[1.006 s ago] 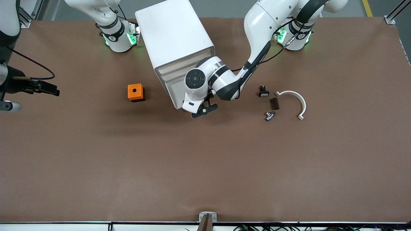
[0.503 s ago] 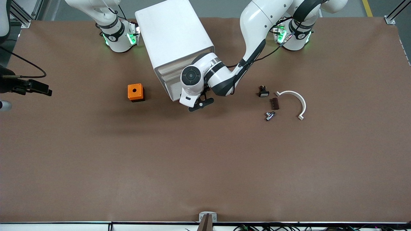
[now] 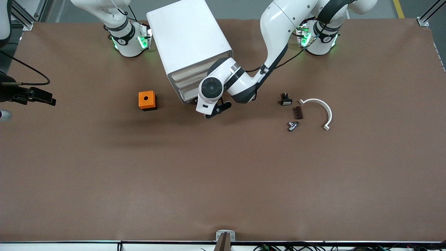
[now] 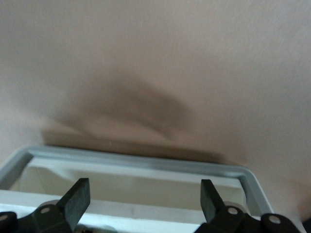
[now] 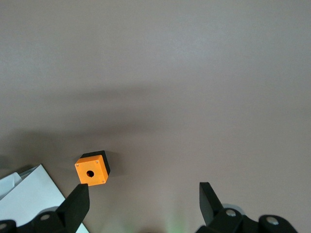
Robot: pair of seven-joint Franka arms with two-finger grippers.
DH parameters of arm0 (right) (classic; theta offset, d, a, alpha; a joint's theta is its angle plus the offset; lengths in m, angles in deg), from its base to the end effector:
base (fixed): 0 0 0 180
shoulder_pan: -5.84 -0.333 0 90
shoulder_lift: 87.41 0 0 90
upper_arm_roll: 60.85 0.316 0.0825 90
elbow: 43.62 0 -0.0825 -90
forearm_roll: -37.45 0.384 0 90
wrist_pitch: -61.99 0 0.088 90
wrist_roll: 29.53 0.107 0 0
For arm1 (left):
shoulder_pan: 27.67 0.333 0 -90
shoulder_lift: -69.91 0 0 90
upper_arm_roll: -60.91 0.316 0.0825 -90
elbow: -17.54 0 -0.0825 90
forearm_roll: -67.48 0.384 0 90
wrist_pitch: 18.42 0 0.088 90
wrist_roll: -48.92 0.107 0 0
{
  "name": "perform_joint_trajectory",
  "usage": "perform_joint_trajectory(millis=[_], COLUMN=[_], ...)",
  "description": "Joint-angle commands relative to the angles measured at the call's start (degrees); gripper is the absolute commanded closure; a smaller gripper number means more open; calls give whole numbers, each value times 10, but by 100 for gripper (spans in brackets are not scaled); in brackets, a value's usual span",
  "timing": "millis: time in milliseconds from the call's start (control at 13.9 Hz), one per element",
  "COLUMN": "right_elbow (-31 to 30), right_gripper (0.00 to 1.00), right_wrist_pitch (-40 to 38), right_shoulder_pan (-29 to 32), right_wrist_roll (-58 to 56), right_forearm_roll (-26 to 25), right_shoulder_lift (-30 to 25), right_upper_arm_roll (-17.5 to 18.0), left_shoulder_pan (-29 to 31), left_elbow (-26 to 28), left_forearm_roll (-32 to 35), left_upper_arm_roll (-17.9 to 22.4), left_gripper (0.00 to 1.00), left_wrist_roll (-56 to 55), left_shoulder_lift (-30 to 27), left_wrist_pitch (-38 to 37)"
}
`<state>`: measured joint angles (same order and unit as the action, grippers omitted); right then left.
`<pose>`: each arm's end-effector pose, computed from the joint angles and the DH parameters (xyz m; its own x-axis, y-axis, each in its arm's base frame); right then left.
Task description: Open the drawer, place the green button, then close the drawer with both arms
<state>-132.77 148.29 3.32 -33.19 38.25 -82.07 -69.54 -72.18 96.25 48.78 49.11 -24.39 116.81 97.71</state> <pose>0.5697 -0.0562 0.5743 0.9891 -0.0432 -0.1411 -0.0449 -0.9990 -0.0089 0.4091 -0.5929 0.2262 0.7721 0.4590 -0.4395 0.4805 -0.8743 -0.0691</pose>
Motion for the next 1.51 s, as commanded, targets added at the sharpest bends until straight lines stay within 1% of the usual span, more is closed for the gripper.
perform_joint_trajectory(millis=[0,216,359,575,719,862,934,1006,1150,1293,1365,1437], right_elbow=[6,6,6,6,6,5,5,5,4,4,4,4], right_gripper=[0,0,0,0,0,0,0,0,0,0,0,0], right_wrist_pitch=[0,0,2,2,2,6,12,12,11,11,10,9], right_shoulder_pan=[12,12,14,23,25,27,30,31,35,43,43,43], right_wrist_roll=[-18,-28,-32,-52,-52,-52,-52,-52,-52,-52,-52,-52], right_forearm_roll=[-8,-9,-9,-10,-10,-10,-9,-9,-9,-8,-8,-8], right_shoulder_lift=[0,0,-1,0,0,0,0,0,0,0,0,0], right_upper_arm_roll=[10,10,10,10,10,10,10,9,9,10,10,10], left_shoulder_pan=[-1,0,0,2,5,9,13,14,30,61,75,88], left_elbow=[4,10,10,10,6,4,3,2,-13,-12,-10,-11], left_forearm_roll=[-44,-93,-113,-117,-108,-106,-100,-76,-36,-32,-26,-16], left_upper_arm_roll=[-2,-2,-2,-2,0,8,21,30,35,35,35,36], left_gripper=[0,0,0,0,0,0,0,0,0,0,0,0], left_wrist_roll=[-1,-1,0,1,-6,0,0,-1,-2,-2,-2,-1], left_shoulder_lift=[-1,-1,-1,-2,-5,-10,-20,-29,-52,-98,-125,-151], left_wrist_pitch=[-5,-5,-5,-5,-5,-5,-5,-5,-5,-6,-16,-42])
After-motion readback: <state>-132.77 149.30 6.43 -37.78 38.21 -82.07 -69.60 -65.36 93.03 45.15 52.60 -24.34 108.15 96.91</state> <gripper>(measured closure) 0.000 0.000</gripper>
